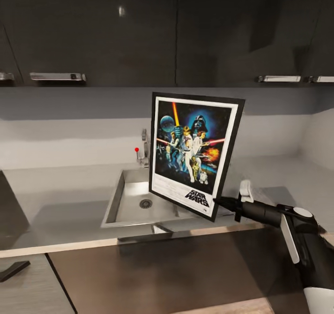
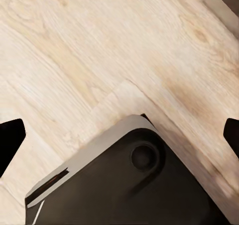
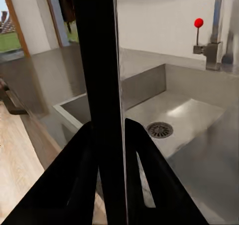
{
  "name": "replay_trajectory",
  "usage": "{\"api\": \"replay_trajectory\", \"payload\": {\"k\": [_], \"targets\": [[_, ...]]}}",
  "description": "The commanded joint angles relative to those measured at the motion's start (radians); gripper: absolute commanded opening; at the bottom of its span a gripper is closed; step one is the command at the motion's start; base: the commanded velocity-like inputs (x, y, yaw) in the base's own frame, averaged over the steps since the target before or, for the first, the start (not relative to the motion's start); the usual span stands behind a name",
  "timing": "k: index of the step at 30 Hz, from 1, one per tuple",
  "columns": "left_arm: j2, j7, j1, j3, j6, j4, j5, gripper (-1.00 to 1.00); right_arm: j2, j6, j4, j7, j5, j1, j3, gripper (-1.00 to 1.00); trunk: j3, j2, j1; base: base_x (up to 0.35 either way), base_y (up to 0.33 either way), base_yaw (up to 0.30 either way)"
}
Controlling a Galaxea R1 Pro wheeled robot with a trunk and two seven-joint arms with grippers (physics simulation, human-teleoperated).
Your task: Pick up the poster from the kitchen countertop and hang it on one of the wall nails in the kitchen.
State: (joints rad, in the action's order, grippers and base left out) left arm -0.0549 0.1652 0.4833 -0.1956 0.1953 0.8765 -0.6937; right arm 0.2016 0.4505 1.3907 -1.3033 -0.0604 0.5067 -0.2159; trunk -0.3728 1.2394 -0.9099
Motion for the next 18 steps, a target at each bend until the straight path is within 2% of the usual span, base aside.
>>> {"api": "replay_trajectory", "payload": {"k": [1,3,5,7,10,14,18], "targets": [[0.0,0.002,0.002,0.001,0.002,0.004,-0.009,1.0,-0.015,0.018,0.018,-0.004,-0.001,-0.001,0.0,-1.0,-0.001,0.001,0.0,0.0,0.331,0.0],[0.0,0.002,0.003,0.001,0.002,0.007,-0.009,1.0,-0.039,0.024,0.036,-0.003,0.002,-0.009,0.001,-1.0,-0.001,0.001,0.0,0.0,0.333,0.0],[0.001,0.002,0.004,0.001,0.002,0.008,-0.009,1.0,-0.051,0.025,0.055,-0.005,0.004,-0.024,0.001,-1.0,-0.001,0.001,0.0,0.0,0.334,0.0],[0.001,0.002,0.004,0.001,0.001,0.008,-0.009,1.0,-0.065,0.022,0.13,-0.006,0.006,-0.088,0.005,-1.0,-0.001,0.001,0.0,0.0,0.335,0.0],[0.001,0.002,0.004,0.001,0.001,0.007,-0.009,1.0,-0.073,0.019,0.181,0.003,0.012,-0.162,0.015,-1.0,-0.001,0.001,0.0,0.0,0.336,0.036],[0.001,0.002,0.004,0.002,0.001,0.006,-0.009,1.0,-0.078,0.023,0.208,0.071,0.025,-0.206,0.09,-1.0,-0.001,0.001,0.0,0.0,0.336,0.204],[0.001,0.0,0.001,0.001,0.001,-0.01,-0.009,1.0,-0.079,0.029,0.216,0.22,0.027,-0.213,0.164,-1.0,-0.001,0.001,0.0,0.0,0.336,0.271]]}}
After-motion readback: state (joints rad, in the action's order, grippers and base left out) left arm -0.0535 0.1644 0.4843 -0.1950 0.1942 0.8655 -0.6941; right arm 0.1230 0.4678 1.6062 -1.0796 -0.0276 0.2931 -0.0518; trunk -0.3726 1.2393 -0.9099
